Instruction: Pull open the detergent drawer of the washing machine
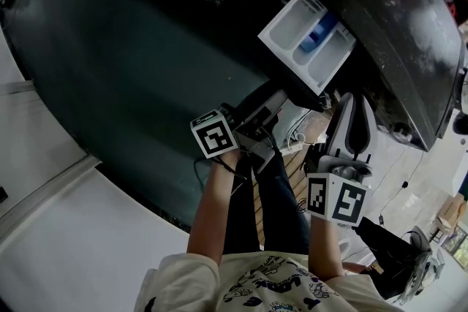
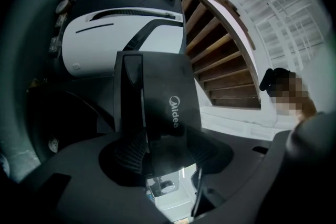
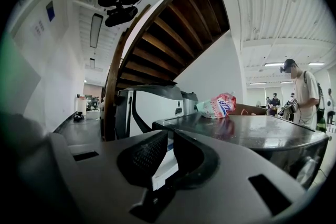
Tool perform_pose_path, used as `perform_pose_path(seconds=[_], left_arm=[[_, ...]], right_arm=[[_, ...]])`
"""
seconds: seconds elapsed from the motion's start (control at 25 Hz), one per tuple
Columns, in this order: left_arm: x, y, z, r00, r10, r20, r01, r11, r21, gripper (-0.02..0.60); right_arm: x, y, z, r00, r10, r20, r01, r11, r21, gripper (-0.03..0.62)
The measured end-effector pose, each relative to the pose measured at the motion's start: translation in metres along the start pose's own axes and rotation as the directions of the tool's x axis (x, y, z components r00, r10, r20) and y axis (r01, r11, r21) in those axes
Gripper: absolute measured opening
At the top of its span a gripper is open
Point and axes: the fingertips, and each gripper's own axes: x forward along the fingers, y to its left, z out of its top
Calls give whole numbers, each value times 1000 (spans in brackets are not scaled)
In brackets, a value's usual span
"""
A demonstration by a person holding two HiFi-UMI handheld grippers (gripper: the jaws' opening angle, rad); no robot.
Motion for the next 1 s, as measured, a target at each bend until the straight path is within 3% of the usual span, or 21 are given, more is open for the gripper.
perform_pose_path(seconds=[0.28,0.48,0.6,0.76,1.0], left_arm=[[-24,-21,30,991,105,88,-115,987,115,247],[-44,-65,53,979,172,110,-197,938,286,236],[-48,-102,67,970,208,124,-241,873,425,195],[-51,-155,87,955,245,166,-295,760,580,135],[-61,-228,112,916,263,304,-402,622,673,22]], right_arm=[[3,10,25,1000,25,7,-25,1000,2,41],[-1,31,55,997,73,10,-73,997,-5,41],[-3,45,78,994,110,23,-110,994,-1,41],[-5,65,112,985,164,52,-164,986,-6,41],[-17,84,155,973,218,81,-219,976,-3,41]])
